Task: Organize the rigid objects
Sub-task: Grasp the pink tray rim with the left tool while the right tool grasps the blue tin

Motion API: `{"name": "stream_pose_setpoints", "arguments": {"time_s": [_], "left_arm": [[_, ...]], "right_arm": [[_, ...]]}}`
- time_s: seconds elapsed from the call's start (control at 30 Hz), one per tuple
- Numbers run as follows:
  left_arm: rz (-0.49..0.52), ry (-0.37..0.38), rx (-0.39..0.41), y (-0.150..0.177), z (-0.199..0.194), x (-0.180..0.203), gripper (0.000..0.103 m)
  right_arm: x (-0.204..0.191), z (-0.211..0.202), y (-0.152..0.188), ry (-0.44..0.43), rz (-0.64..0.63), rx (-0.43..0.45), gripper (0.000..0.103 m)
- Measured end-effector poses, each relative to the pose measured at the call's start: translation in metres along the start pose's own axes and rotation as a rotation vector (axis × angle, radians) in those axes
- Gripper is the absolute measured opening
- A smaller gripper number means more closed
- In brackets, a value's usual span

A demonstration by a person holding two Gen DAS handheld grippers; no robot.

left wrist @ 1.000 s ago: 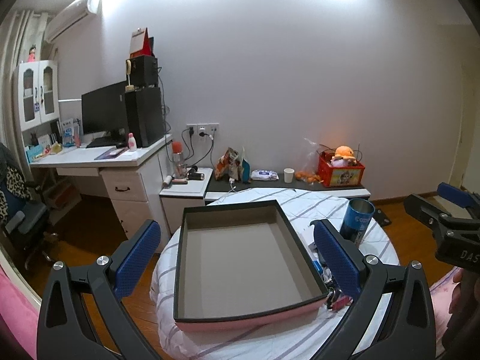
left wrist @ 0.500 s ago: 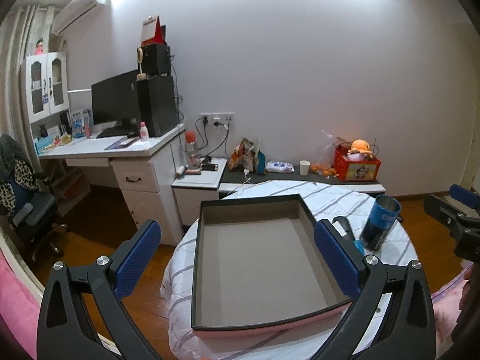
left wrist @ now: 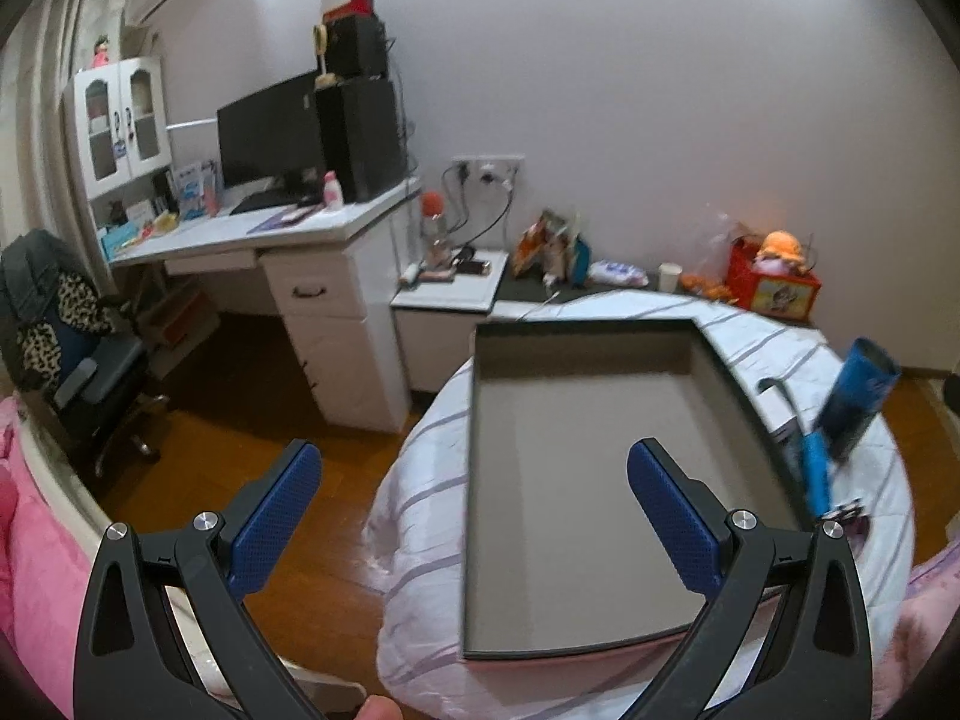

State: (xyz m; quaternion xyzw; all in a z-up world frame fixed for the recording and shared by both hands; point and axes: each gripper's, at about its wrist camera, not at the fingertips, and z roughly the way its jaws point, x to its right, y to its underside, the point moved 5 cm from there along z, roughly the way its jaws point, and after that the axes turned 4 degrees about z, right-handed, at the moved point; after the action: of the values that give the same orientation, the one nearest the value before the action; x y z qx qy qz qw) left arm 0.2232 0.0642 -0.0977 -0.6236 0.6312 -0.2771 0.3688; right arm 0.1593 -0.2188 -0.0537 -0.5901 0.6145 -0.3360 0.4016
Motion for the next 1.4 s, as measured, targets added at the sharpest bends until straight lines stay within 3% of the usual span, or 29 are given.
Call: {"name": "stream_pose_setpoints", "arguments": {"time_s": [0.27,0.6,0.7,0.8,1.0,1.1,1.4], "left_arm": [[-0.015,0.009,-0.102,0.031,0.038,-0.014,0.100],[-0.004,0.062,-0.246,0.058,0.086,-0.010,0.067],[-0.009,0.072,-0.279,0.064,0.097,-0.009,0.064],[-0.018,0.089,-0.304,0.068,0.104,-0.009,0.054],[0.009,0.129,-0.330,0.071,0.110,0.000,0.016],[0.025,0.144,-0.328,0.069,0.110,0.004,0.007],[0.050,0.130,-0.331,0.067,0.108,0.004,0.007]], "right_arm": [[0.034,0.022,0.019,0.061,0.060,-0.064,0.103],[0.054,0.055,0.022,0.110,0.090,-0.101,0.103],[0.062,0.070,0.023,0.117,0.107,-0.119,0.103],[0.068,0.082,0.023,0.128,0.111,-0.138,0.103],[0.073,0.097,0.023,0.148,0.109,-0.158,0.103],[0.072,0.103,0.022,0.146,0.105,-0.163,0.103],[0.079,0.115,0.015,0.146,0.118,-0.153,0.103]]}}
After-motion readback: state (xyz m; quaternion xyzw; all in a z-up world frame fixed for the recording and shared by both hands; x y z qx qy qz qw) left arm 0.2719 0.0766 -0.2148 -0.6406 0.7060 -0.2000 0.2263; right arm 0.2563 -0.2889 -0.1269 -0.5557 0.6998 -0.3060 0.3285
